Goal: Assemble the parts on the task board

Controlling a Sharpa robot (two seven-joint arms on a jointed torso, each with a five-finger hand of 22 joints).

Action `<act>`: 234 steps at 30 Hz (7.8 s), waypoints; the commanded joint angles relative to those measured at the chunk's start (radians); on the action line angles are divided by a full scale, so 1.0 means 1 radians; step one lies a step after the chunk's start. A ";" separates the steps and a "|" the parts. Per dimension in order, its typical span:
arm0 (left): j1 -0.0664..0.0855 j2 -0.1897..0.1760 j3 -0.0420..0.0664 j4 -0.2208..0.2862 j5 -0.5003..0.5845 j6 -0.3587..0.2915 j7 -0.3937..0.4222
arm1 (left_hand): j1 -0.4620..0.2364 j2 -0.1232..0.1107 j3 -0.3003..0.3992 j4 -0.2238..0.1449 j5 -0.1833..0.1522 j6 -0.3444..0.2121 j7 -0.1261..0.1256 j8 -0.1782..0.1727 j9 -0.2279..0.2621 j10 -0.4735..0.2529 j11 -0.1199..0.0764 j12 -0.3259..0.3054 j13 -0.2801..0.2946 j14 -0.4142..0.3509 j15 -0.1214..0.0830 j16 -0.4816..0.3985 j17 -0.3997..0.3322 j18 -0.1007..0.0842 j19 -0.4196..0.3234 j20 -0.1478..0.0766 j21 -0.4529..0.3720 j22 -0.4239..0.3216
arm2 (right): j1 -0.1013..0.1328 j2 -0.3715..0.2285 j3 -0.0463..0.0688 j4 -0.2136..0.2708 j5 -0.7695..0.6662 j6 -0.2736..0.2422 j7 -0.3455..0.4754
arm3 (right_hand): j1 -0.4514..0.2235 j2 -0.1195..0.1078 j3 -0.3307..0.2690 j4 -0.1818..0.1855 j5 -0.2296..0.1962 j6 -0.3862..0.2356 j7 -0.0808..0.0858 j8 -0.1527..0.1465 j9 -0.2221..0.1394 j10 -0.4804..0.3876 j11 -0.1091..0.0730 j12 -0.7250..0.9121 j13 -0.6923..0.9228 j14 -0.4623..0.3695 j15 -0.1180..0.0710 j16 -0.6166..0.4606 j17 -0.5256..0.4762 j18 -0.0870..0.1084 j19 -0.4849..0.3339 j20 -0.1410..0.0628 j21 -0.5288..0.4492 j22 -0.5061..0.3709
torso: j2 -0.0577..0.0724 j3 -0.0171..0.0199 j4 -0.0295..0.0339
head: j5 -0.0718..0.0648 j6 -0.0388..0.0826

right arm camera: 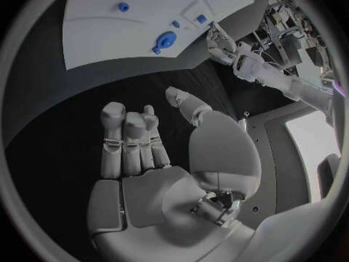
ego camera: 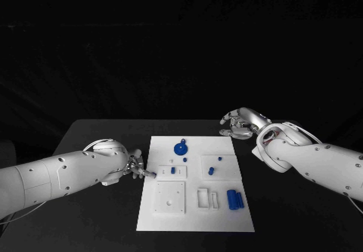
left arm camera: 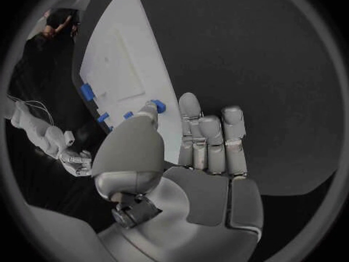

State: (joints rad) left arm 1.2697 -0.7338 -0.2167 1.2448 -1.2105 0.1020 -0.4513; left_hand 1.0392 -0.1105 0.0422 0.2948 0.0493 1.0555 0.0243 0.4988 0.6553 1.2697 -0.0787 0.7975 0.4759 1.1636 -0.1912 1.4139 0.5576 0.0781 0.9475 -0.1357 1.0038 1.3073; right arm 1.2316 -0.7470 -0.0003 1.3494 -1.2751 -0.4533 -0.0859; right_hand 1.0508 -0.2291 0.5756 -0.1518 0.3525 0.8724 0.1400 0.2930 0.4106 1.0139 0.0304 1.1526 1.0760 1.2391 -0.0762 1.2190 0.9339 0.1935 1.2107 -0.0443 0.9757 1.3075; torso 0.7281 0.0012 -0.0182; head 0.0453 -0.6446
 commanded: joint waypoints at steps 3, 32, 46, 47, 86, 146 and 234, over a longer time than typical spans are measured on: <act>-0.001 -0.004 0.000 -0.010 0.124 -0.008 0.012 | 0.063 0.046 -0.039 -0.001 0.000 -0.029 0.015 -0.022 -0.021 -0.027 0.010 -0.016 -0.012 -0.021 0.016 -0.018 -0.012 -0.002 -0.019 -0.123 -0.012 0.010 | 0.000 0.000 0.000 0.000 -0.010 0.014 0.006 | -0.002 0.005 -0.003 -0.004 -0.002 0.000 0.005 0.004 -0.001 -0.007 0.002 0.005 -0.002 0.001 -0.002 -0.003 0.001 0.068 -0.002 -0.006 -0.004 0.017 | 0.000 -0.0006 0.0005 | 0.001 0.001; 0.000 -0.018 0.006 -0.039 0.332 -0.014 0.038 | 0.184 0.015 -0.142 0.001 0.001 -0.148 0.073 -0.149 -0.127 -0.079 0.063 -0.044 -0.054 -0.051 0.067 -0.022 -0.036 -0.012 -0.031 -0.087 -0.050 0.008 | -0.001 0.001 -0.001 -0.006 -0.010 0.014 0.006 | -0.002 0.005 -0.002 -0.004 -0.002 0.000 0.005 0.003 -0.002 -0.007 0.002 0.006 -0.003 0.001 -0.002 -0.003 0.001 0.068 -0.002 -0.006 -0.004 0.017 | 0.000 -0.0004 0.0006 | 0.003 0.005; 0.000 0.001 0.006 -0.048 0.191 -0.001 0.019 | 0.173 0.002 -0.101 0.000 0.001 -0.134 0.069 -0.141 -0.134 -0.075 0.059 -0.034 -0.054 -0.046 0.063 -0.015 -0.038 -0.005 -0.023 -0.086 -0.054 0.009 | -0.002 0.001 -0.001 -0.005 -0.010 0.015 0.005 | -0.003 0.005 -0.002 -0.004 -0.002 0.000 0.005 0.003 -0.002 -0.007 0.002 0.006 -0.003 0.001 -0.002 -0.003 0.001 0.068 -0.002 -0.006 -0.004 0.017 | 0.000 -0.0001 0.0009 | 0.001 0.004; 0.000 0.003 0.006 -0.048 0.185 0.001 0.019 | 0.174 0.004 -0.100 0.000 0.001 -0.133 0.068 -0.140 -0.134 -0.074 0.059 -0.034 -0.054 -0.045 0.063 -0.015 -0.038 -0.005 -0.023 -0.087 -0.054 0.010 | -0.002 0.001 -0.001 -0.005 -0.010 0.015 0.005 | -0.003 0.005 -0.002 -0.004 -0.002 0.000 0.005 0.003 -0.002 -0.007 0.002 0.006 -0.003 0.001 -0.002 -0.003 0.001 0.068 -0.002 -0.006 -0.004 0.017 | 0.000 0.0001 0.0009 | 0.001 0.004; 0.000 0.023 0.005 -0.063 0.224 0.021 0.027 | 0.419 0.146 -0.171 -0.003 0.054 -0.117 0.064 -0.124 -0.157 -0.067 0.054 -0.006 -0.059 -0.038 0.058 0.009 -0.041 -0.015 -0.023 -0.089 -0.039 0.020 | -0.003 0.002 -0.001 -0.006 -0.009 0.015 0.006 | -0.004 0.006 -0.003 -0.003 -0.003 0.001 0.005 0.004 -0.002 -0.007 0.002 0.007 -0.004 0.001 -0.002 -0.003 0.001 0.068 -0.001 -0.006 -0.004 0.017 | 0.000 -0.0006 0.0009 | 0.003 0.000; 0.000 0.008 0.005 -0.110 0.560 -0.008 0.061 | 0.447 0.091 0.305 -0.056 0.012 -0.079 0.057 -0.091 -0.167 -0.073 0.050 0.000 -0.073 -0.059 0.055 0.027 -0.046 -0.026 -0.064 -0.090 -0.012 0.021 | -0.004 0.002 -0.002 -0.009 -0.006 0.022 0.007 | -0.007 0.006 -0.003 -0.002 -0.002 0.001 0.005 0.004 -0.002 -0.006 0.001 0.008 -0.006 0.002 -0.002 -0.003 0.001 0.068 -0.001 -0.006 -0.004 0.017 | -0.001 -0.0007 0.0009 | 0.010 0.008; 0.002 0.036 0.003 -0.110 0.438 -0.063 0.012 | 0.143 0.087 0.506 -0.367 0.004 -0.071 0.049 -0.082 -0.159 -0.026 0.040 0.024 -0.067 -0.003 0.047 0.047 -0.042 -0.018 -0.016 -0.100 0.023 0.017 | -0.005 0.002 -0.002 -0.008 -0.006 0.022 0.007 | -0.007 0.007 -0.003 -0.003 -0.003 0.003 0.005 0.005 -0.002 -0.007 0.001 0.010 -0.008 0.002 -0.002 -0.003 0.001 0.068 -0.001 -0.007 -0.004 0.017 | -0.001 -0.0008 0.0011 | 0.013 0.011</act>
State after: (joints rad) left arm 1.2764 -0.6984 -0.2108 1.1327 -0.8154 0.0474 -0.4471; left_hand 1.2215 -0.0088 0.2930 0.1899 0.0533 0.9843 0.0676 0.4174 0.4926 1.2399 -0.0409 0.8247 0.4089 1.1612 -0.1494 1.4645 0.5166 0.0697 0.9253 -0.1288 1.0221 1.3078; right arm 1.2274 -0.7457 -0.0022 1.3402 -1.2745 -0.4417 -0.0864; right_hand 1.0466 -0.2248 0.5756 -0.1517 0.3525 0.8747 0.1378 0.2930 0.4103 1.0140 0.0305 1.1556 1.0687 1.2391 -0.0762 1.2190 0.9336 0.1936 1.2092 -0.0425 0.9757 1.3074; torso 0.7274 0.0005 -0.0173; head 0.0570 -0.6341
